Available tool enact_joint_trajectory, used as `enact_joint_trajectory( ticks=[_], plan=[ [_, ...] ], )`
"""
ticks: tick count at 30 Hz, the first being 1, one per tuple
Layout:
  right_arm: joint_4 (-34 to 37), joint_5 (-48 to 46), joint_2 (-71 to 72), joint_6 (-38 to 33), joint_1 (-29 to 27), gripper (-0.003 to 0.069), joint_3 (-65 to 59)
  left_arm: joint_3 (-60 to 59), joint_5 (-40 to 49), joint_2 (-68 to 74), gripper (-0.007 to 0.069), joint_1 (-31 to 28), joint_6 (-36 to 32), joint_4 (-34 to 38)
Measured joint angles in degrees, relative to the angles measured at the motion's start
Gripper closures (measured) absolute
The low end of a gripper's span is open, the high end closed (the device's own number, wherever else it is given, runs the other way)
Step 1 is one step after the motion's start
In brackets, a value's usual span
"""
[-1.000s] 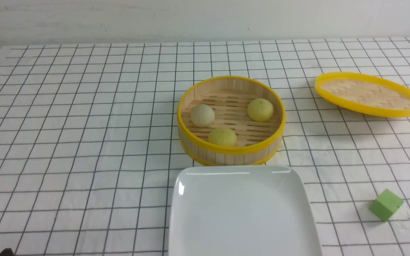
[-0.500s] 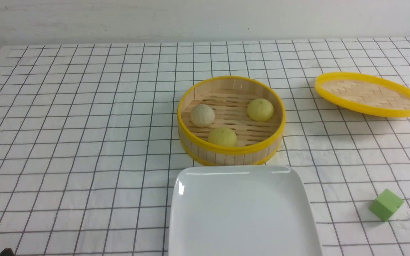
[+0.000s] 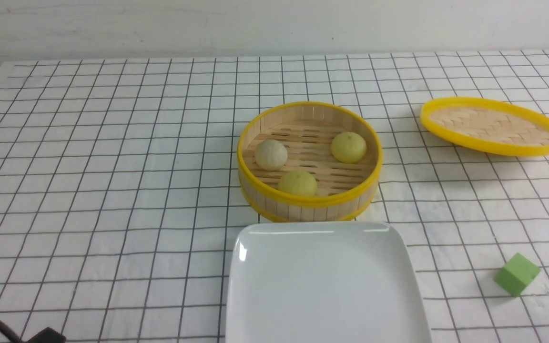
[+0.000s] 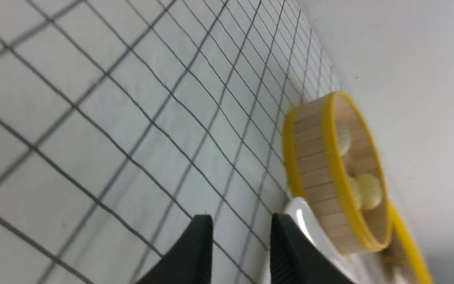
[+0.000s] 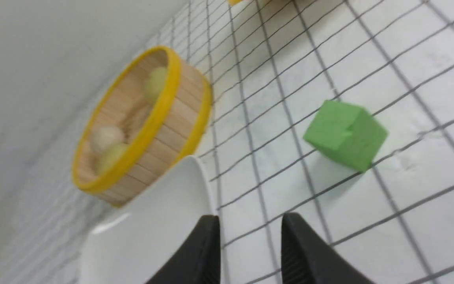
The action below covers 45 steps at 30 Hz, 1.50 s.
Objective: Put the steamed buns into the plate on the white-black tablecloth.
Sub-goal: 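Reach toward a bun in the bamboo steamer with the right gripper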
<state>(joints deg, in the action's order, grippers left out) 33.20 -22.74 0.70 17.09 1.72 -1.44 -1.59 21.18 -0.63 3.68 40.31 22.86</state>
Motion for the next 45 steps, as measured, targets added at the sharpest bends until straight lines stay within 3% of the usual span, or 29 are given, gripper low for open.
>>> enact_joint_trajectory(
  ticks=[7,11,14,16,18,21,24,26,30,32,35,39,45],
  plan=[
    [7.5,1.1,0.0,1.5,0.0,0.0421,0.2,0.1,-3.6,0.0,0.0384,0.0,3.0,2.3],
    [5.8,-0.9,-0.1,-2.1,0.0,0.0479,7.3,7.6,1.7,0.0,0.0436,0.0,-2.4,1.6],
    [-3.7,-4.7,-4.0,-6.8,0.0,0.0577,17.3,17.7,7.5,3.0,0.0522,0.0,-6.4,-2.3],
    [-14.7,-13.5,-11.1,-5.8,0.0,0.0653,25.0,25.3,14.9,9.9,0.0594,0.0,-8.2,-6.6],
    [-19.2,-20.2,-16.1,-3.5,0.0,0.0668,28.9,28.3,20.5,14.6,0.0614,0.0,-8.9,-8.5],
    [-32.6,-40.0,-31.8,4.6,0.0,0.0671,38.4,36.4,37.6,29.6,0.0622,0.0,-13.7,-13.5],
    [-36.6,-45.0,-41.2,4.7,0.0,0.0671,42.1,39.6,43.2,39.9,0.0622,0.0,-20.7,-15.0],
    [-34.1,-43.3,-45.8,2.2,0.0,0.0671,43.3,40.3,42.5,44.2,0.0622,0.0,-24.4,-14.6],
    [-20.4,-35.7,-53.1,-8.7,0.0,0.0666,44.3,40.6,38.8,50.3,0.0622,0.0,-28.7,-10.9],
    [-9.0,-32.2,-59.6,-18.2,0.0,0.0651,45.6,40.6,36.9,52.8,0.0622,0.0,-30.4,-8.3],
    [-1.4,-30.3,-65.9,-25.0,0.0,0.0621,48.4,40.6,35.4,54.1,0.062,0.0,-30.8,-6.9],
    [2.7,-28.9,-76.7,-31.8,1.9,0.0546,56.5,40.6,34.4,54.7,0.0599,0.0,-31.2,-6.5],
    [2.3,-27.6,-92.6,-35.1,8.7,0.0502,71.4,40.6,36.1,55.0,0.0548,0.0,-32.7,-5.9]
  ],
)
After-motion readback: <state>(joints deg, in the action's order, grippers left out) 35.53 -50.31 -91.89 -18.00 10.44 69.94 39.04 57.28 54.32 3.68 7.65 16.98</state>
